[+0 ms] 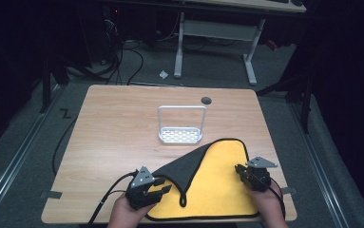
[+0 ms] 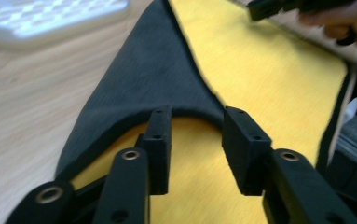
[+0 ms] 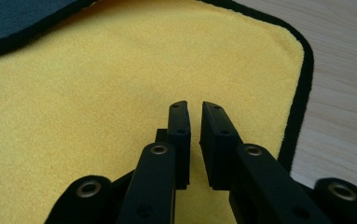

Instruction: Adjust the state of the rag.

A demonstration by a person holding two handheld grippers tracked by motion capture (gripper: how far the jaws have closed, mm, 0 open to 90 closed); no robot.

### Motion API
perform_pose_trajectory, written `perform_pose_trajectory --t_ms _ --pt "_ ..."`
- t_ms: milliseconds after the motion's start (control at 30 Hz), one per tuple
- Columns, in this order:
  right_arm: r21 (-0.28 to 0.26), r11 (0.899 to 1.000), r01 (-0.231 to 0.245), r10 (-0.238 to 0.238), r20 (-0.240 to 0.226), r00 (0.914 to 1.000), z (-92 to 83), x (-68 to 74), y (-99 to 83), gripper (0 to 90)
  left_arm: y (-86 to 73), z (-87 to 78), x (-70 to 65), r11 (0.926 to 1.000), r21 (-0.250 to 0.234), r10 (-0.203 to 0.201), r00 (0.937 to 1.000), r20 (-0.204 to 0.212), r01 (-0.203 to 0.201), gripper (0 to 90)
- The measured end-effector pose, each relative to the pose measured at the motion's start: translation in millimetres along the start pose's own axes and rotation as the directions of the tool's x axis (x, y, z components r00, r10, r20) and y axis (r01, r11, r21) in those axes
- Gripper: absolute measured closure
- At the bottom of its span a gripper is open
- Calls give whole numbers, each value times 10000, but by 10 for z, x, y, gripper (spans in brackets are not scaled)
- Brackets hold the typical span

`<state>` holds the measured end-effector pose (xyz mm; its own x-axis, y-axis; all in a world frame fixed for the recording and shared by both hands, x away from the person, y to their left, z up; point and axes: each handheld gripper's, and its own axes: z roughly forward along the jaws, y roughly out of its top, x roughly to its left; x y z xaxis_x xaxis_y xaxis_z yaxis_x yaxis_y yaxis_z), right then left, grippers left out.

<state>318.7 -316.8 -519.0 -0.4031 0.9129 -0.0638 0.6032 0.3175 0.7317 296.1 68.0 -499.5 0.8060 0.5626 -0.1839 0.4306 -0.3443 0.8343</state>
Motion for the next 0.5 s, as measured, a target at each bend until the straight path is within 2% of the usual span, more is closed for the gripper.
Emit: perform_pose_trajectory --t_ms 67,100,200,233,267,300,333,367,400,433,467,500 --pt "51 10000 -14 15 -65 10000 12 3 -3 820 65 87 -55 9998 -2 178 9998 133 -178 555" --pt "84 10000 -38 39 -136 9999 19 5 -5 817 88 161 -83 9992 117 389 9991 168 -391 532" --pt "166 9998 -58 63 -296 9995 35 17 -9 808 114 461 -108 9921 1100 577 9981 219 -598 479" --pt "159 9999 -33 38 -314 9995 34 21 -10 806 106 549 -112 9854 1523 753 9971 74 -755 469" --pt "148 9999 3 2 -334 9994 31 22 -11 805 92 636 -131 9752 1982 1029 9946 -132 -982 456" --pt "151 9999 -9 14 -342 9994 24 29 -14 804 79 670 -147 9692 2162 1257 9918 -224 -1180 466" --pt "142 9999 -12 17 -346 9994 22 31 -15 805 54 685 -176 9673 2088 1524 9880 -236 -1442 513" --pt "144 9999 6 -1 -352 9994 20 30 -16 805 49 682 -185 9673 2047 1562 9876 -164 -1496 574" --pt "145 9999 12 -7 -347 9994 21 28 -17 804 54 679 -189 9680 2061 1480 9890 -84 -1431 650" --pt "154 9999 28 -22 -349 9994 25 24 -18 804 67 669 -190 9664 2118 1551 9874 -297 -1455 731" --pt "186 9998 7 -1 -365 9993 32 19 -19 805 76 668 -178 9654 2182 1517 9881 -246 -1427 806" --pt "199 9998 -19 27 -372 9993 35 17 -19 805 96 656 -150 9680 2194 1269 9919 -105 -1215 818"
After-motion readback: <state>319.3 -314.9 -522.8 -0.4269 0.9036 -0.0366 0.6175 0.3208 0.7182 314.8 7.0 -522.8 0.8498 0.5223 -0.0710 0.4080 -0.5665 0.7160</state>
